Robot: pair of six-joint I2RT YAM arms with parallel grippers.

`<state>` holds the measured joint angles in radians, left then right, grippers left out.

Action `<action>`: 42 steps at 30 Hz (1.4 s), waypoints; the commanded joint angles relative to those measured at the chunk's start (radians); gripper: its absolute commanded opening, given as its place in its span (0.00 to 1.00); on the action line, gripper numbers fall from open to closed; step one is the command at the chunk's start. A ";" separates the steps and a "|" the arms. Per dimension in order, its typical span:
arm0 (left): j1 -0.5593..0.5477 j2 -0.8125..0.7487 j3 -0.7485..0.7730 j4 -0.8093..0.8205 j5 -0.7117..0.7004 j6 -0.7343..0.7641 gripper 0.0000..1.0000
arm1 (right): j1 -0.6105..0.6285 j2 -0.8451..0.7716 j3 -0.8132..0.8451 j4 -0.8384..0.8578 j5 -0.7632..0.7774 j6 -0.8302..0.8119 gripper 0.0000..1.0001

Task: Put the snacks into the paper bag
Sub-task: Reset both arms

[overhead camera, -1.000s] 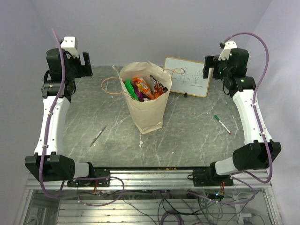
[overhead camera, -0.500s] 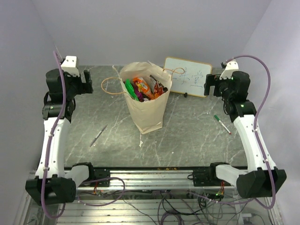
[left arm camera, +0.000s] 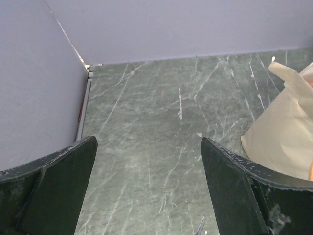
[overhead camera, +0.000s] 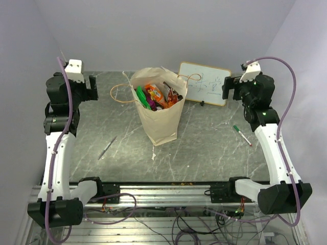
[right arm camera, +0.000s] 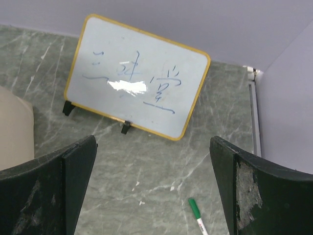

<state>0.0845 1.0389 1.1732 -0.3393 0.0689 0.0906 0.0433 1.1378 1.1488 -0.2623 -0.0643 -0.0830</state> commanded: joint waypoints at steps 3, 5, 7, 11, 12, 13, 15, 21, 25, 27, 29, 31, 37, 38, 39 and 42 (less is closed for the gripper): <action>0.008 -0.071 0.036 0.015 -0.009 0.012 0.98 | -0.004 0.005 0.082 -0.038 0.015 -0.032 1.00; 0.009 -0.084 0.035 0.007 -0.001 0.014 0.98 | -0.004 -0.013 0.072 -0.039 0.017 -0.042 1.00; 0.009 -0.084 0.041 -0.020 0.013 0.017 0.98 | -0.003 -0.035 0.060 -0.043 0.018 -0.049 1.00; 0.008 -0.089 0.005 -0.004 0.025 0.006 0.98 | -0.003 -0.053 0.053 -0.060 0.041 -0.060 1.00; 0.009 -0.089 0.000 -0.003 0.027 0.004 0.98 | -0.004 -0.054 0.052 -0.062 0.045 -0.064 1.00; 0.008 -0.088 -0.002 -0.002 0.029 0.002 0.98 | -0.005 -0.057 0.052 -0.066 0.046 -0.067 1.00; 0.009 -0.088 -0.003 -0.002 0.030 -0.001 0.98 | -0.004 -0.059 0.061 -0.080 0.043 -0.073 1.00; 0.009 -0.084 0.009 -0.026 0.030 -0.019 0.98 | -0.005 -0.076 0.059 -0.101 0.049 -0.084 1.00; 0.009 -0.085 0.006 -0.023 0.030 -0.025 0.98 | -0.006 -0.088 0.044 -0.100 0.059 -0.090 1.00; 0.009 -0.084 0.011 -0.028 0.027 -0.022 0.98 | -0.006 -0.091 0.041 -0.098 0.060 -0.090 1.00; 0.008 -0.082 0.015 -0.033 0.024 -0.022 0.98 | -0.005 -0.093 0.043 -0.099 0.057 -0.090 1.00; 0.009 -0.085 0.017 -0.034 0.022 -0.022 0.98 | -0.005 -0.093 0.041 -0.098 0.055 -0.089 1.00; 0.008 -0.085 0.017 -0.035 0.022 -0.019 0.98 | -0.005 -0.093 0.042 -0.098 0.054 -0.092 1.00; 0.008 -0.085 0.016 -0.036 0.021 -0.019 0.98 | -0.005 -0.094 0.041 -0.097 0.052 -0.092 1.00; 0.008 -0.086 0.016 -0.036 0.020 -0.019 0.98 | -0.005 -0.095 0.039 -0.096 0.050 -0.091 1.00; 0.008 -0.084 0.023 -0.041 0.020 -0.014 0.98 | -0.005 -0.095 0.038 -0.098 0.050 -0.092 1.00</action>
<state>0.0845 0.9577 1.1751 -0.3725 0.0761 0.0742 0.0429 1.0599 1.1995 -0.3653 -0.0181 -0.1658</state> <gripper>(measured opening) 0.983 0.996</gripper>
